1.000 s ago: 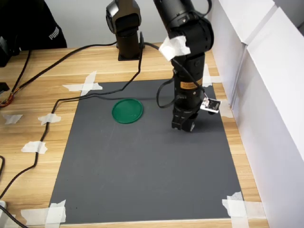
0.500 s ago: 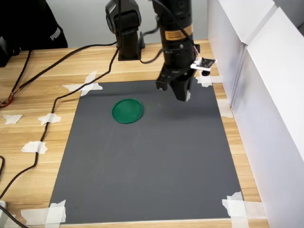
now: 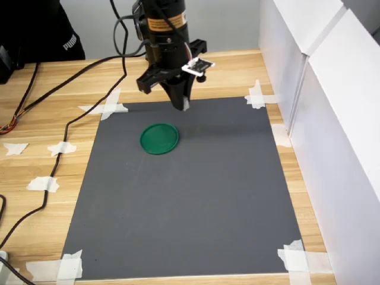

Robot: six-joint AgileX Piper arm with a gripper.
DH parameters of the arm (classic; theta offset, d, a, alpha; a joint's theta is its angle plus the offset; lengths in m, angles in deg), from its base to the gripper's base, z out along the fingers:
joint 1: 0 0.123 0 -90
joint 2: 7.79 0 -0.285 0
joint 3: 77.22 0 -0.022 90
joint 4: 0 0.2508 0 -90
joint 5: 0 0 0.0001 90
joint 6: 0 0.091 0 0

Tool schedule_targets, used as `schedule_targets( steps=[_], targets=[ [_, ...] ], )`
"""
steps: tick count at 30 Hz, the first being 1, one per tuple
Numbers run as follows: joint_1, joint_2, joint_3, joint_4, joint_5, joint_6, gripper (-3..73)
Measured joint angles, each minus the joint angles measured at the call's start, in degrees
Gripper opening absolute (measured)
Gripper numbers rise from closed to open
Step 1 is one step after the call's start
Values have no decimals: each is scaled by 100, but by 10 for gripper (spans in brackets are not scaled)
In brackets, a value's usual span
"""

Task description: Grasp a white terminal and put it on the green lid.

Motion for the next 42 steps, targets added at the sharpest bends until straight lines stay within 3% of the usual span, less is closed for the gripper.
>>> schedule_targets(
  steps=[10, 24, 34, 42],
  targets=[
    [-482, -84, 816, -290, -491, -249, 88],
    [-512, -84, 1669, -437, -1654, -249, 88],
    [-512, 246, 1692, -437, -1762, -42, 88],
    [-533, 312, 1692, -624, -1945, 158, 88]
  ],
)
